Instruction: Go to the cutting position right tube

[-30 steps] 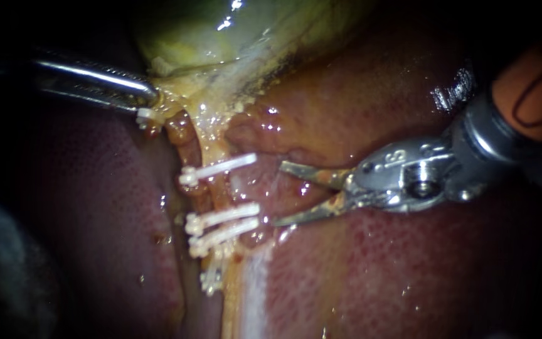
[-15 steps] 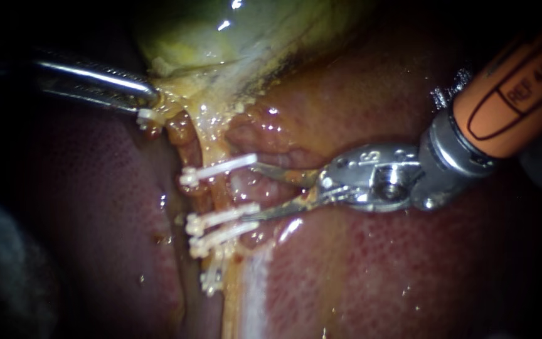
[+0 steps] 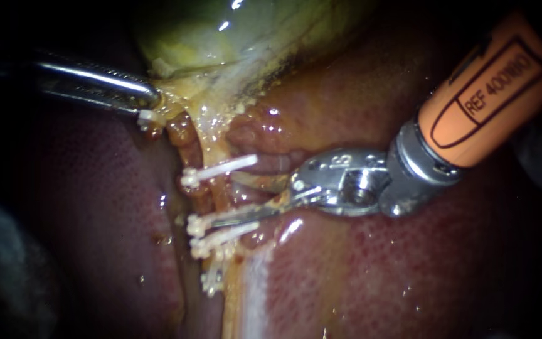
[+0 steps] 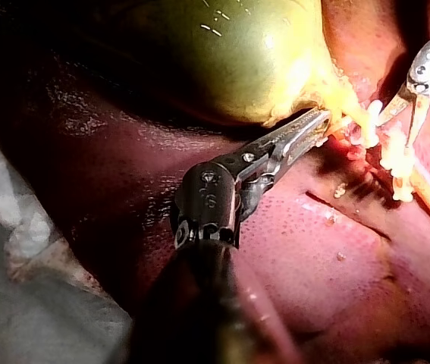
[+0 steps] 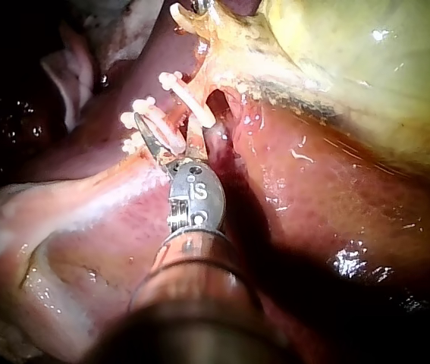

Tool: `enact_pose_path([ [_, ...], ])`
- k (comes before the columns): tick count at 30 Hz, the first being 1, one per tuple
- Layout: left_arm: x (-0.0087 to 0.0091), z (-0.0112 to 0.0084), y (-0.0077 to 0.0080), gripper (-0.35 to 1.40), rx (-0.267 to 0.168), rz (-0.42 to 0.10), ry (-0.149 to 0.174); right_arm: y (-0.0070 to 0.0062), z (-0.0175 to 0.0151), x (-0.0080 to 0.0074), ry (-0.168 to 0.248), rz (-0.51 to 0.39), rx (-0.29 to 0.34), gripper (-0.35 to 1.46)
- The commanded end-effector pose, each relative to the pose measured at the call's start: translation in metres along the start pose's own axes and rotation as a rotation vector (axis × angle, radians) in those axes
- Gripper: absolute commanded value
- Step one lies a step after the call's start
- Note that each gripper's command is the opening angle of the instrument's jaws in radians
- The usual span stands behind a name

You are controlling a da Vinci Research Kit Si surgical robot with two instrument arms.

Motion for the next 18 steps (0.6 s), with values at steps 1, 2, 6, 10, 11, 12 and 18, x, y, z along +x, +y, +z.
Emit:
enact_pose_path([
  [1,0.0000,0.0000,0.0000,-0.35,0.000,0.000,0.000,0.0000,0.0001,0.0001,0.005,-0.001,0.006,1.38],
  [2,0.0000,0.0000,0.0000,-0.35,0.000,0.000,0.000,0.0001,0.0001,0.0001,0.007,0.002,0.012,1.38],
  [6,0.0000,0.0000,0.0000,-0.35,0.000,0.000,0.000,0.0001,0.0004,0.0003,0.032,0.003,0.044,1.38],
  [10,0.0000,0.0000,0.0000,-0.35,0.000,0.000,0.000,0.0002,0.0010,0.0007,0.056,0.007,0.073,1.38],
  [11,0.0000,0.0000,0.0000,-0.35,0.000,0.000,0.000,0.0002,0.0012,0.0008,0.061,0.005,0.078,1.37],
  [12,0.0000,0.0000,0.0000,-0.35,0.000,0.000,0.000,0.0003,0.0014,0.0009,0.069,0.009,0.084,1.37],
  [18,0.0000,0.0000,0.0000,-0.35,0.000,0.000,0.000,0.0006,0.0028,0.0016,0.079,0.017,0.115,1.33],
])
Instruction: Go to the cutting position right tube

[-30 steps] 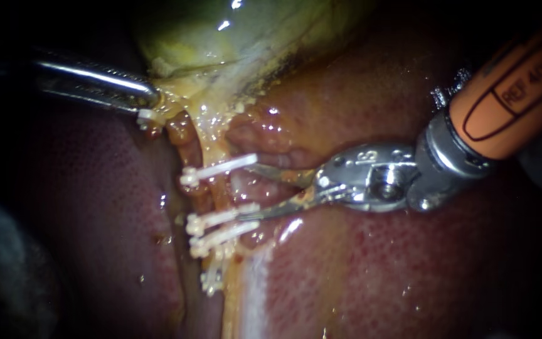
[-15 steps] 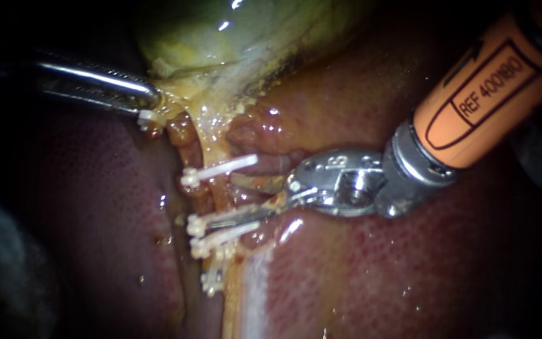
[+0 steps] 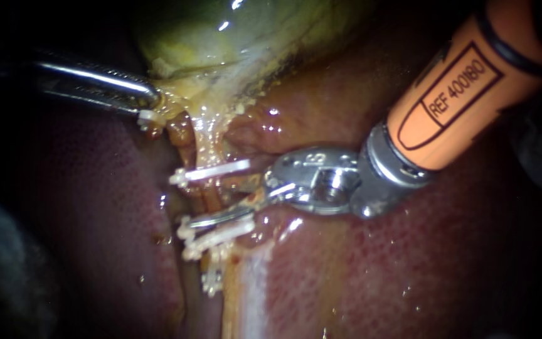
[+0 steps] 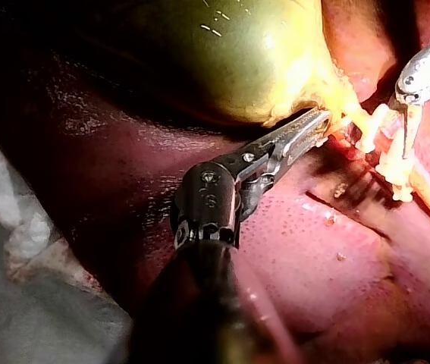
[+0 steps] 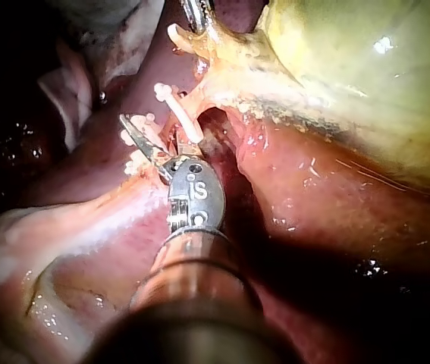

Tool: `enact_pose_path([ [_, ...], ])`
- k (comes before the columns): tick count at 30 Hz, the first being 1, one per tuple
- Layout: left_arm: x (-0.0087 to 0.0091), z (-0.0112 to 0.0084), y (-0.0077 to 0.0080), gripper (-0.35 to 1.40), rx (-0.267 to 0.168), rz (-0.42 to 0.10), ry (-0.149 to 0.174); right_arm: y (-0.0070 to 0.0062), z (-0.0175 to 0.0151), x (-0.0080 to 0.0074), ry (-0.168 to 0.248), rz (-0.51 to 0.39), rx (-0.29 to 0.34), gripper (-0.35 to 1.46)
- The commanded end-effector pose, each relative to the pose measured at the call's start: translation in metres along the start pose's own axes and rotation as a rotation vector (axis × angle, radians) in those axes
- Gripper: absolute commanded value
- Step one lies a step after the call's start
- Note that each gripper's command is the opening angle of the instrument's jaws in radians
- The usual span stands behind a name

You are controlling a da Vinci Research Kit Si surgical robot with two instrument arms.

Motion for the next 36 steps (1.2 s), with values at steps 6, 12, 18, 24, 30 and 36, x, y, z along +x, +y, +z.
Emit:
enact_pose_path([
  [6,0.0000,0.0001,0.0000,-0.35,0.001,-0.001,0.000,0.0004,0.0014,0.0006,0.019,0.008,0.011,1.30],
  [12,0.0001,0.0002,0.0001,-0.35,0.001,-0.001,0.001,0.0007,0.0025,0.0011,0.041,0.026,0.010,1.30],
  [18,0.0001,0.0003,0.0001,-0.35,0.002,-0.001,0.001,0.0011,0.0036,0.0014,0.048,0.026,0.006,1.30],
  [24,0.0001,0.0003,0.0002,-0.35,0.002,-0.001,0.001,0.0011,0.0041,0.0016,0.056,0.026,0.003,1.30],
  [30,0.0001,0.0003,0.0002,-0.35,0.002,-0.001,0.001,0.0002,0.0042,0.0019,0.066,0.025,0.020,1.30],
  [36,0.0001,0.0002,0.0002,-0.35,0.002,-0.001,0.001,-0.0023,0.0044,0.0028,0.063,0.026,0.066,1.30],
])
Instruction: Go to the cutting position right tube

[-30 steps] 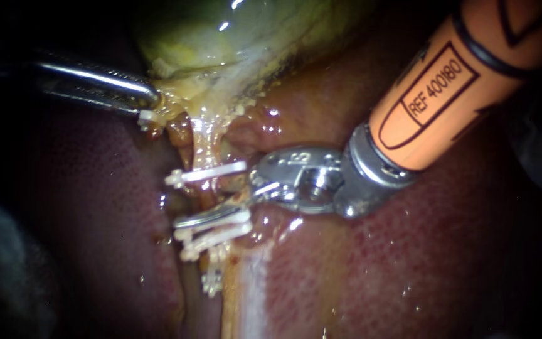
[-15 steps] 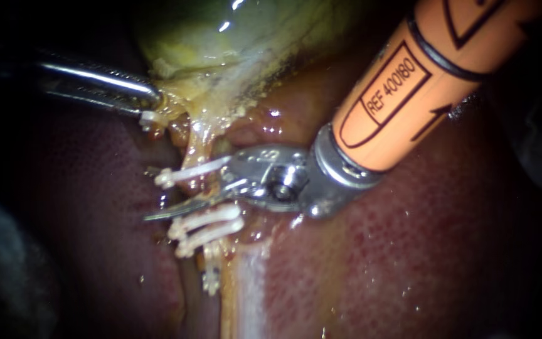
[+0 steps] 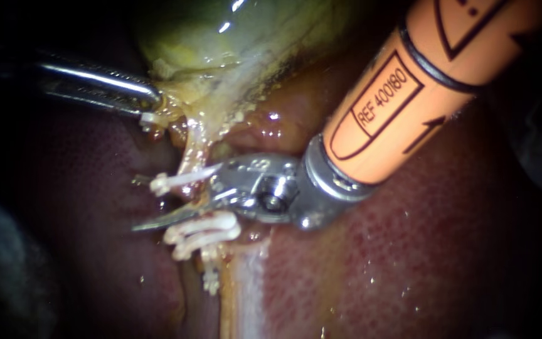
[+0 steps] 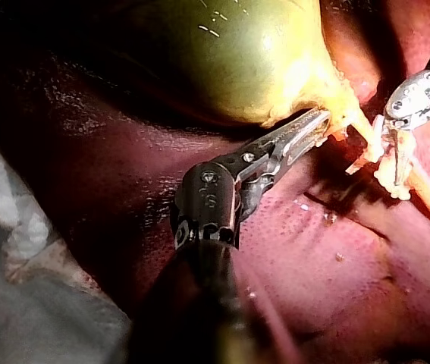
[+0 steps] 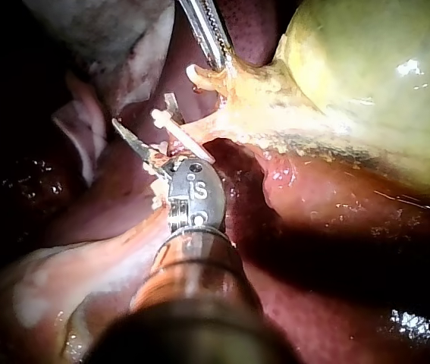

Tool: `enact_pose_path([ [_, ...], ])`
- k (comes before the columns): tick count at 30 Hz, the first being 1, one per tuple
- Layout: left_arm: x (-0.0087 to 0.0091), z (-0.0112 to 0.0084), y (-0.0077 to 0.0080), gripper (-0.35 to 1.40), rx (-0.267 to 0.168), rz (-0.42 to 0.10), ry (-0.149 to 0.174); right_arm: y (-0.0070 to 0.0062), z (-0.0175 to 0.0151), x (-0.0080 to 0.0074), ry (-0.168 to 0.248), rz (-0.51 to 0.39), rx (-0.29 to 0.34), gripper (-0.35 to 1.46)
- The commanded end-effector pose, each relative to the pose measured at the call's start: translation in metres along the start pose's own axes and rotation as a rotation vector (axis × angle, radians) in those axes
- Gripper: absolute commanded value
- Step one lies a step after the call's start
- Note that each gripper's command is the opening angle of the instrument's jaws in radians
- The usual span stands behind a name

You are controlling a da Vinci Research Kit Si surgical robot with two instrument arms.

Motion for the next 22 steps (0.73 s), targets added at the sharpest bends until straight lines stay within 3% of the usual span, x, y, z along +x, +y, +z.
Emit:
enact_pose_path([
  [1,0.0000,0.0000,0.0000,-0.35,-0.001,0.001,0.000,-0.0004,0.0000,0.0002,0.000,-0.002,0.007,1.30],
  [9,0.0000,0.0000,0.0000,-0.35,-0.001,0.001,0.000,-0.0026,-0.0003,0.0022,0.024,0.005,0.024,1.30],
  [22,0.0000,0.0000,-0.0001,-0.35,-0.001,0.001,0.000,-0.0024,-0.0004,0.0021,0.026,0.005,0.018,1.30],
])
